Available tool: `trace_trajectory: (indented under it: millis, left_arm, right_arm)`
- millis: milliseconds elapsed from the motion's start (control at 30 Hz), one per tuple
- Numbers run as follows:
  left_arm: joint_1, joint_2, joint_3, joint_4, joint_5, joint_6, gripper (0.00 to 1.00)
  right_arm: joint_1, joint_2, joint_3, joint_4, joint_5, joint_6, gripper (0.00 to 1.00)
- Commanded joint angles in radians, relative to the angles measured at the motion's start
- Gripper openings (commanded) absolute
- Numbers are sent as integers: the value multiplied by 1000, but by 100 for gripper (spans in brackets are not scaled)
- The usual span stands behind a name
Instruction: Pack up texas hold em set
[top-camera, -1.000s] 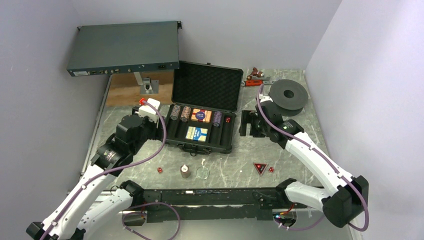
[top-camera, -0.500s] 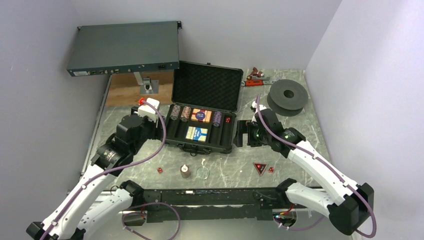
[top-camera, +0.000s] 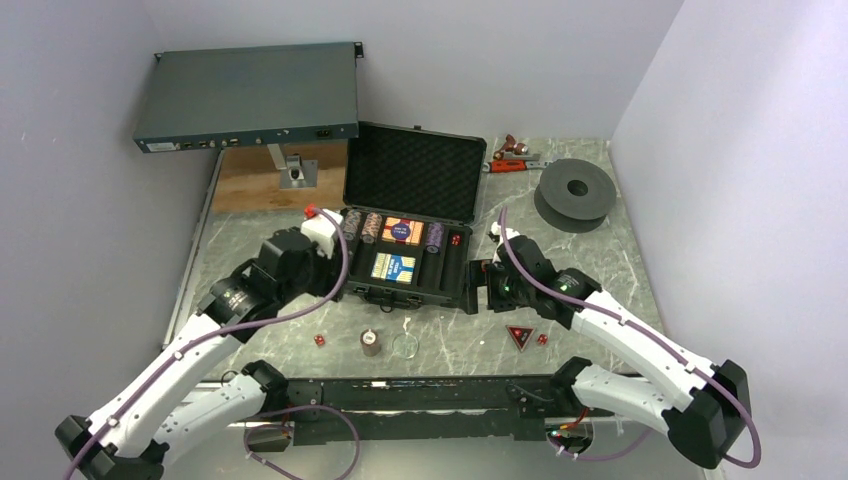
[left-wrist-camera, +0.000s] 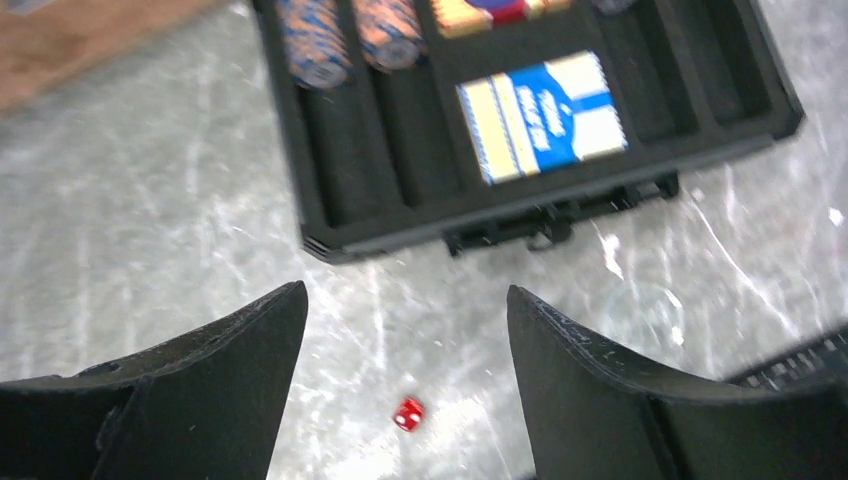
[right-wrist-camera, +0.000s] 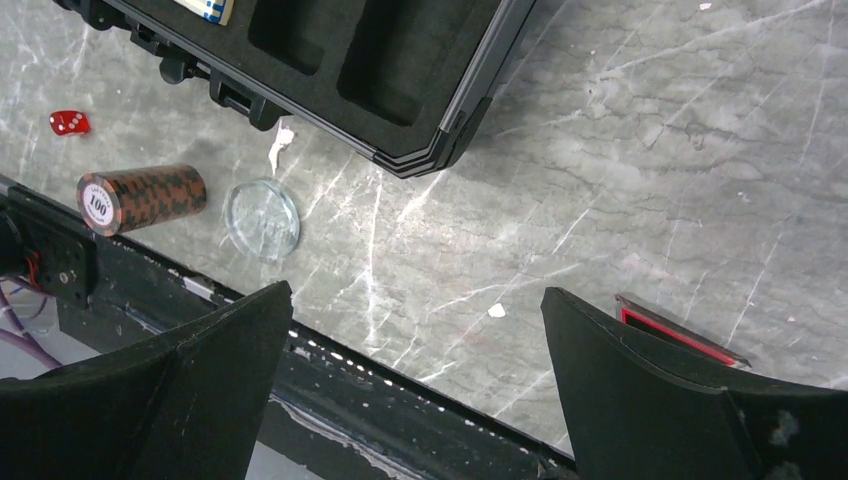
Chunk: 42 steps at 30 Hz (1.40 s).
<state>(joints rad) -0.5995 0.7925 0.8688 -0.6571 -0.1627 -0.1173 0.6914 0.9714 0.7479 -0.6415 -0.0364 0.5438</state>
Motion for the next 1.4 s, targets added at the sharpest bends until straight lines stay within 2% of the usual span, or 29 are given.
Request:
trace_trajectory:
  millis: [0,100,233,367,533,967,1367]
  left_arm:
    - [-103,-4,-31,-114,58,-126,79]
    - [-204,-18,-39,-132,39,-184,78]
    - [-284,22,-25,-194,-18,-275,74]
    - [-358,75,-45,-199,-24,-346,66]
    - [-450,156,-50,-196,-66,-395,66]
    - [-515,340,-42,-149,-120,-487,73]
    - [-516,429,-57,-98,-106,-502,64]
  right_arm:
    - [5,-19,-5,52,18,-16,100]
    - [6,6,8,63,26,-39,100]
    - [5,44,22,80,16,-48,100]
    - [7,39,11,93,12,-47,100]
    - [7,3,-11,80,34,-47,100]
    - [7,-29,-27,79,48,-31,100]
    - [7,-14,-33,85,52,-44,100]
